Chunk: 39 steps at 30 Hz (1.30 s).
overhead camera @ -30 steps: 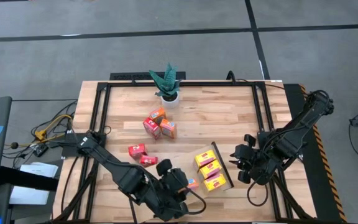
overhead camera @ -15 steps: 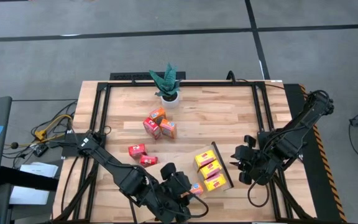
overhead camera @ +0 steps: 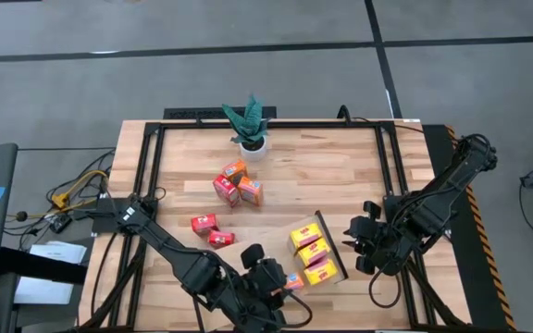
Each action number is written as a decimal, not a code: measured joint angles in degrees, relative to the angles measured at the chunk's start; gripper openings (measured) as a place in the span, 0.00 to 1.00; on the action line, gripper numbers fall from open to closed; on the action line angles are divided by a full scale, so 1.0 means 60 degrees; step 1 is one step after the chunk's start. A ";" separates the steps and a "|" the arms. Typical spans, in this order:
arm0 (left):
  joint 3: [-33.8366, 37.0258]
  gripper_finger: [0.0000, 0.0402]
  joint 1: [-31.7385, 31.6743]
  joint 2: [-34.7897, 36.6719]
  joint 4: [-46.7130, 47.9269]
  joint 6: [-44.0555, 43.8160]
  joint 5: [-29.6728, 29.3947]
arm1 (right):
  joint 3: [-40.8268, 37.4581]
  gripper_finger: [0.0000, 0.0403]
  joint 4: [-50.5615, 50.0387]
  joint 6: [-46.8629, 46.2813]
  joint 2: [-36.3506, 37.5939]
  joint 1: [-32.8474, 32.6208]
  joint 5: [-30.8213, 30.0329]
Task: Stack cereal on shelf
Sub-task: Put the bottom right orange cereal box on the shelf
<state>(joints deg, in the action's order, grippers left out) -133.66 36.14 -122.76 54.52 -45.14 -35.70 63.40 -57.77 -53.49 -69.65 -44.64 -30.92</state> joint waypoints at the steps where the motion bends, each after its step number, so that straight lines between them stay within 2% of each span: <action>1: 0.0000 0.38 0.0000 -0.0010 -0.0008 -0.0027 -0.0008 | 0.0000 0.36 0.0003 0.0000 0.0000 0.0000 0.0004; 9: -0.0004 0.38 0.0000 -0.0022 0.0059 -0.0026 -0.0088 | 0.0000 0.37 0.0084 -0.0004 0.0000 0.0000 0.0007; 15: -0.0004 0.38 -0.0033 -0.0022 0.0055 -0.0101 0.0392 | 0.0000 0.36 0.0085 0.0002 0.0000 0.0000 0.0011; 39: 0.0007 0.52 -0.0321 -0.0048 0.0045 -0.0330 0.1013 | 0.0000 0.45 0.0179 0.0441 0.0000 0.0000 0.0011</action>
<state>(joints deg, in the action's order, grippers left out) -133.62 34.22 -123.04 54.78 -47.13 -29.63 63.40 -56.69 -50.85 -69.65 -44.64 -30.85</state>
